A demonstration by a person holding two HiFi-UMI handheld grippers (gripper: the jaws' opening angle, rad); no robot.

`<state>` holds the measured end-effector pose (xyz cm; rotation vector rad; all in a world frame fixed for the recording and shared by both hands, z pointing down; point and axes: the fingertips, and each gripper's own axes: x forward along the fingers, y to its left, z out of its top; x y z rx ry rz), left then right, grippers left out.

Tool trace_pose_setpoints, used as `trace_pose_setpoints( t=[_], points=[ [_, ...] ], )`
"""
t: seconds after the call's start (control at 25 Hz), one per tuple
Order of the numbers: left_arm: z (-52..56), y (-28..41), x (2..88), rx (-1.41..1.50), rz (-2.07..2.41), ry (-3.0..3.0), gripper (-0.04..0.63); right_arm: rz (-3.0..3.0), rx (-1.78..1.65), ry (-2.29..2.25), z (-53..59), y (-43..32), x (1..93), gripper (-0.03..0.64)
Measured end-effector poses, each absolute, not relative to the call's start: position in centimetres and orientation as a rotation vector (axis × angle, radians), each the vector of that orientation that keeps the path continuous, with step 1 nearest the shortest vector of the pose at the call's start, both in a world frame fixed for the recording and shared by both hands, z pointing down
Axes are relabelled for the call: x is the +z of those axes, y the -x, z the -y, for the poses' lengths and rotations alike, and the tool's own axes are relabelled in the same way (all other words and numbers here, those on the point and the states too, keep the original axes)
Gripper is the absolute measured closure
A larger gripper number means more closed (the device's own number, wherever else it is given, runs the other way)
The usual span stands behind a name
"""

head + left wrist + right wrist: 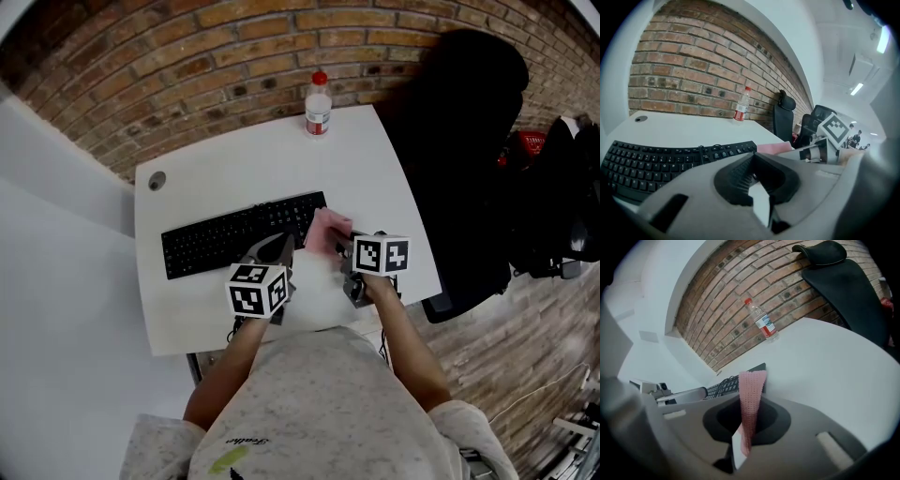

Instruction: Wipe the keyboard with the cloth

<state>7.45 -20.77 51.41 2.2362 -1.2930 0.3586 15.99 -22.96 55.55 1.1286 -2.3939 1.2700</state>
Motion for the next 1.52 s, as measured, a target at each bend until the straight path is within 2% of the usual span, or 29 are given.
trace_pose_setpoints(
  t=[0.48,1.16,1.52],
  points=[
    [20.5,-5.3,49.5,0.292,1.327,-2.241,0.598,2.53,1.048,-1.159,23.2,-14.3,49.5,0.592],
    [19.0,6.2,46.3,0.218,1.483,-2.192,0.6,2.666,0.783,-1.07,22.4,-3.6,43.8,0.592],
    [18.0,11.6,45.1,0.206,1.564,-2.177,0.6,2.666,0.616,-1.099,21.7,-0.5,42.9,0.592]
  ],
)
